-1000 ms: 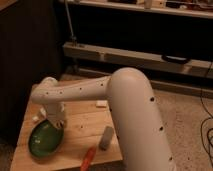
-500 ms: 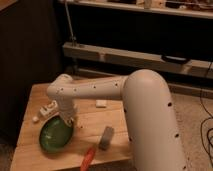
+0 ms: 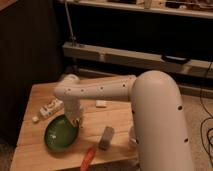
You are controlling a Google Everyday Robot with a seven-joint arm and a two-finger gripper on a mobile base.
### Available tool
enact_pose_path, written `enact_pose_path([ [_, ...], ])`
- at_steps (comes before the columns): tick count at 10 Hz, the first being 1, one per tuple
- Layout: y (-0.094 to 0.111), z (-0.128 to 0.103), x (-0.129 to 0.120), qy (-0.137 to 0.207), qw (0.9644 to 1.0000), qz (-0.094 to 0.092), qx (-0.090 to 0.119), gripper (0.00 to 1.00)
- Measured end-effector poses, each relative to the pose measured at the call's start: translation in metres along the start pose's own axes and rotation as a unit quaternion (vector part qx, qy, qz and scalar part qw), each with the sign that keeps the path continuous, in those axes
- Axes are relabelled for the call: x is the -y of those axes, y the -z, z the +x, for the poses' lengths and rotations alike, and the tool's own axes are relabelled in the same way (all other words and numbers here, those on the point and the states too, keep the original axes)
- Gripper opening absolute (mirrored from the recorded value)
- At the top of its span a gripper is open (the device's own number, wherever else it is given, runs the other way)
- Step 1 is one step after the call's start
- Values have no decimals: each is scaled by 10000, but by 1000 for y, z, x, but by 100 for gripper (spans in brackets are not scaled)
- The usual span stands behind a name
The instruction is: Drag the ceramic bowl in a circle
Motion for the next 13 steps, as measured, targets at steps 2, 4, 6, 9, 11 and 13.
enact_pose_path([
  [2, -2, -7, 12, 102, 9999, -27, 12, 0],
  [4, -4, -21, 28, 263, 9996, -56, 53, 0],
  [6, -5, -28, 37, 360, 9993, -90, 52, 0],
  [9, -6, -39, 52, 553, 9983, -172, 43, 0],
  [11, -8, -34, 76, 643, 9977, -188, 35, 0],
  [13, -9, -19, 94, 725, 9971, -226, 20, 0],
])
